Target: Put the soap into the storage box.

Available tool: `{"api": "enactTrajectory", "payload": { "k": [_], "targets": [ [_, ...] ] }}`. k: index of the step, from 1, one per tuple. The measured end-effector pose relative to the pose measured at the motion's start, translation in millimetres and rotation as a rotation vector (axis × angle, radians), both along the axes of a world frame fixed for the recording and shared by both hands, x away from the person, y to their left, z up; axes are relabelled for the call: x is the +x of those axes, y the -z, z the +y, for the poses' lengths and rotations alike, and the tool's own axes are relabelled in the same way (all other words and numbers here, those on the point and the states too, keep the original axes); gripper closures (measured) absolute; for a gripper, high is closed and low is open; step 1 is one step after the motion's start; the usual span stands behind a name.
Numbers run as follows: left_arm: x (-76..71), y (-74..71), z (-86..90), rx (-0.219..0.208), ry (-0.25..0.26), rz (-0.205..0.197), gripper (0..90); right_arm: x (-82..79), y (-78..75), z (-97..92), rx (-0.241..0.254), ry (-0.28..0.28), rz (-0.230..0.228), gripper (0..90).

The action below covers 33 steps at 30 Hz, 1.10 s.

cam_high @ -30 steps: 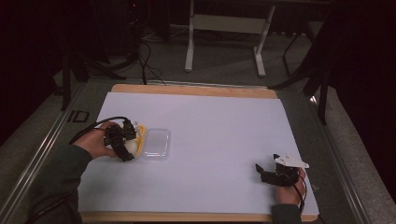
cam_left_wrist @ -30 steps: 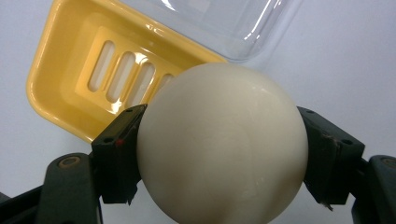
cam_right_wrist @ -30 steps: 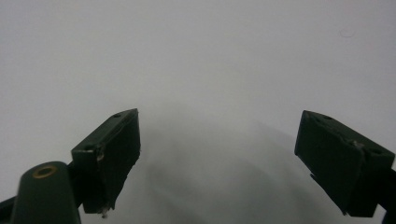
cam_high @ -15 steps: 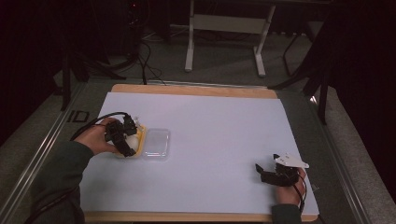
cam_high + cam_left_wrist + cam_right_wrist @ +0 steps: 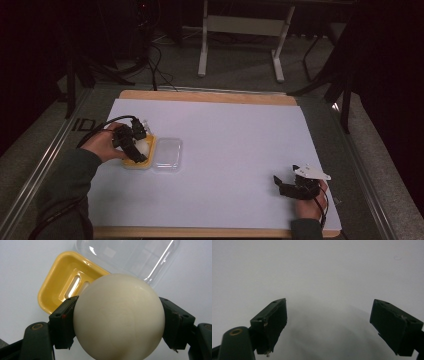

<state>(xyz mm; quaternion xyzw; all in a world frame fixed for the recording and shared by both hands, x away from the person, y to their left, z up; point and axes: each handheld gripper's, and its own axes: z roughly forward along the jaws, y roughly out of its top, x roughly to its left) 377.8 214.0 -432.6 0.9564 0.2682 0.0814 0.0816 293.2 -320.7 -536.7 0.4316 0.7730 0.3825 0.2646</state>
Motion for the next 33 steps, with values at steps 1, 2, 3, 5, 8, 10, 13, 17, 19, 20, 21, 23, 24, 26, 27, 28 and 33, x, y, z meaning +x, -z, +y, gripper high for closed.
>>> {"api": "enactTrajectory", "payload": {
  "k": [1,2,3,5,8,10,13,17,19,20,21,23,24,26,27,28,33],
  "targets": [
    [0.5,0.1,-0.1,0.0,-0.004,0.003,25.3,0.0,0.0,-0.1,0.0,0.0,0.0,14.1],
    [1.4,0.5,0.2,-0.006,-0.009,0.009,25.3,0.0,0.0,-0.1,0.001,0.0,0.0,14.1],
    [2.4,0.6,0.3,-0.003,-0.015,0.013,25.3,0.1,0.0,-0.2,0.001,0.0,0.0,14.1],
    [4.1,1.2,0.6,0.002,-0.019,0.015,25.3,0.0,0.0,-0.1,0.001,0.0,0.001,14.1],
    [5.6,2.5,0.2,0.01,-0.037,0.024,25.3,0.2,0.0,-0.2,0.001,-0.001,0.0,14.1],
    [6.6,4.2,0.2,0.01,-0.047,0.024,25.3,0.2,0.0,-0.1,0.0,-0.001,0.0,14.1],
    [8.0,6.6,0.0,0.02,-0.054,0.028,25.3,0.1,0.0,0.1,0.0,-0.001,0.001,14.1],
    [10.0,8.6,0.2,0.018,-0.069,0.032,25.3,0.1,0.0,0.1,0.0,-0.001,0.001,14.1],
    [10.5,8.7,0.3,0.017,-0.07,0.034,25.3,0.1,0.0,0.1,0.0,-0.001,0.002,14.1],
    [11.0,8.9,0.5,0.013,-0.072,0.033,25.3,0.1,0.0,0.1,0.0,-0.001,0.002,14.2],
    [12.0,9.0,0.8,0.003,-0.078,0.028,25.3,0.1,0.0,0.0,0.0,-0.001,0.001,14.1],
    [13.3,9.0,0.9,-0.005,-0.09,0.025,25.3,0.1,0.0,0.1,0.0,-0.001,0.001,14.2],
    [13.3,9.2,0.5,-0.004,-0.092,0.024,25.3,0.1,0.0,0.1,0.0,-0.001,0.002,14.2],
    [13.8,9.3,-0.5,-0.001,-0.093,0.025,25.3,0.1,0.0,0.1,0.0,0.0,0.001,14.1],
    [14.3,9.6,-1.1,0.004,-0.094,0.025,25.3,0.2,0.0,0.1,-0.001,-0.001,0.001,14.1],
    [14.5,10.0,-2.1,0.011,-0.101,0.028,25.3,0.1,0.0,0.2,-0.001,-0.001,0.002,14.1],
    [17.4,11.8,-3.6,0.026,-0.114,0.032,25.3,0.0,0.0,0.2,-0.001,-0.001,0.002,14.1]
  ]
}}
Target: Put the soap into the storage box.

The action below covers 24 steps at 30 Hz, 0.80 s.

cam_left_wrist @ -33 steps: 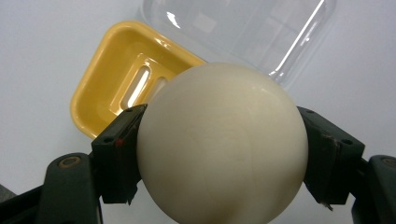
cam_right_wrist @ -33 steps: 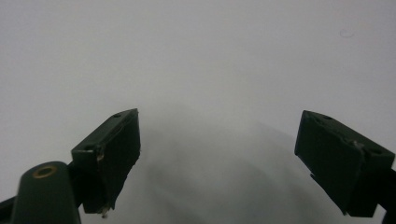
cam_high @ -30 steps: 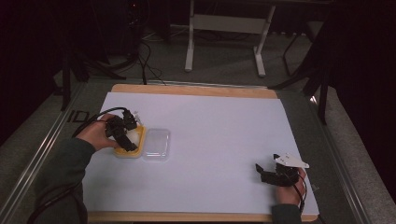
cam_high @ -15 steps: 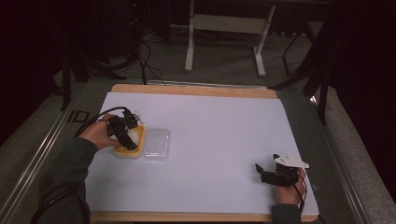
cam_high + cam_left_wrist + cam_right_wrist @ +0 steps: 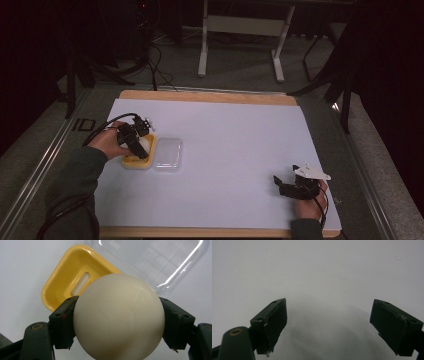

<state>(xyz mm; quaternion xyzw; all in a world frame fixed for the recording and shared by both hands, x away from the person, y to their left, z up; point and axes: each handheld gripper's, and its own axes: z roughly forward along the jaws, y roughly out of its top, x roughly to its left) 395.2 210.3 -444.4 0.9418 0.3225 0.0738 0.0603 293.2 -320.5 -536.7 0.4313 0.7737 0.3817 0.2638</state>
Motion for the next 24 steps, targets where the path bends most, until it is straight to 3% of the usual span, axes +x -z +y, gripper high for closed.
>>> {"api": "enactTrajectory", "payload": {
  "k": [9,17,24],
  "targets": [
    [4.2,3.8,5.1,-0.012,-0.022,0.001,25.3,0.0,0.0,0.0,0.0,-0.001,0.0,14.1],
    [9.2,14.7,9.4,-0.016,-0.047,0.031,25.3,0.0,0.1,0.1,0.0,-0.001,-0.002,14.1],
    [10.3,18.0,12.3,-0.002,-0.033,0.021,25.2,-0.1,0.1,0.2,-0.001,-0.001,-0.002,14.1]
  ]
}}
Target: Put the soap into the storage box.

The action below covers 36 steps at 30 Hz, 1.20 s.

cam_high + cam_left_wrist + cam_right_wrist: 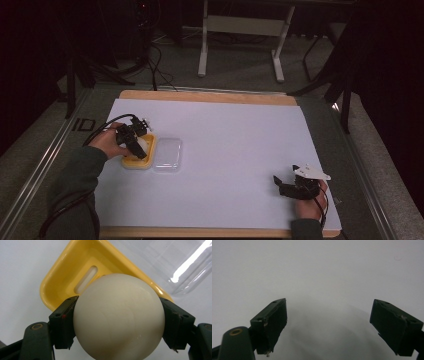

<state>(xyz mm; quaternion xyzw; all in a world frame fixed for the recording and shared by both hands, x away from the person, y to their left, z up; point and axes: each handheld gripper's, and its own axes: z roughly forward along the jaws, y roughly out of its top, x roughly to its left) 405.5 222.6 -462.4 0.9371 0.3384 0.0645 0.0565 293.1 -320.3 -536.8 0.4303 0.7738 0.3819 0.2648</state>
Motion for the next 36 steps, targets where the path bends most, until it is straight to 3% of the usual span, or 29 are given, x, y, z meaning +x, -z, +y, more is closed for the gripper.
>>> {"api": "enactTrajectory", "payload": {
  "k": [6,20,36],
  "targets": [
    [1.2,5.4,1.1,0.005,0.027,-0.022,25.2,0.0,0.0,0.0,-0.003,-0.001,0.0,14.1],
    [4.8,18.0,-1.7,0.042,0.051,-0.02,25.2,0.0,0.0,0.1,-0.003,-0.001,-0.001,14.2],
    [7.8,27.4,-1.5,0.025,0.056,-0.031,25.1,0.0,0.0,0.2,-0.004,-0.001,0.0,14.2]
  ]
}}
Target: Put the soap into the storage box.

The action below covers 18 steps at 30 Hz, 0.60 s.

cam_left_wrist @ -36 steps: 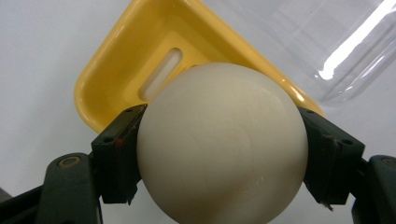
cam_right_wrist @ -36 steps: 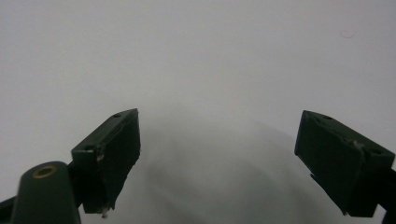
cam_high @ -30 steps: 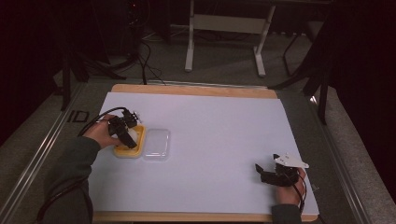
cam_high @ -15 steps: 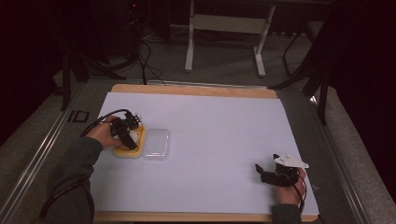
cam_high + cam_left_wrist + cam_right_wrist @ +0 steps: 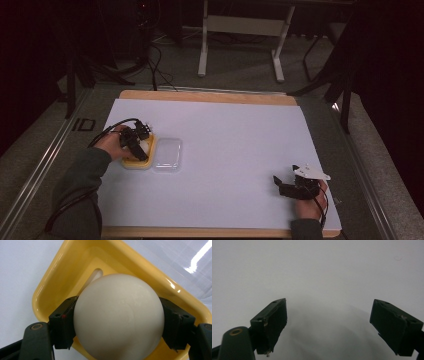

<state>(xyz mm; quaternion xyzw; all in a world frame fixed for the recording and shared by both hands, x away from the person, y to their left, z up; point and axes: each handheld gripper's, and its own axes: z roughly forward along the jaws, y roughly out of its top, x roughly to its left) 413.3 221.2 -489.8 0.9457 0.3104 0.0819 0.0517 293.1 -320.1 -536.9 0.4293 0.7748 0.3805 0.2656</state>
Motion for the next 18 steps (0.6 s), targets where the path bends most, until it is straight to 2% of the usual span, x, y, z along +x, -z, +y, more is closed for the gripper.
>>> {"api": "enactTrajectory", "payload": {
  "k": [12,15,18],
  "targets": [
    [-1.1,3.8,3.9,-0.025,-0.006,0.005,23.7,-0.1,-0.1,-0.1,-0.001,-0.001,-0.002,14.2],
    [-2.1,5.4,5.7,-0.023,-0.004,0.016,20.8,-0.2,-0.1,0.0,-0.002,-0.002,-0.002,14.2],
    [-2.9,6.4,7.9,-0.044,-0.002,0.026,14.9,-0.1,-0.1,0.0,-0.002,-0.002,-0.002,14.2]
  ]
}}
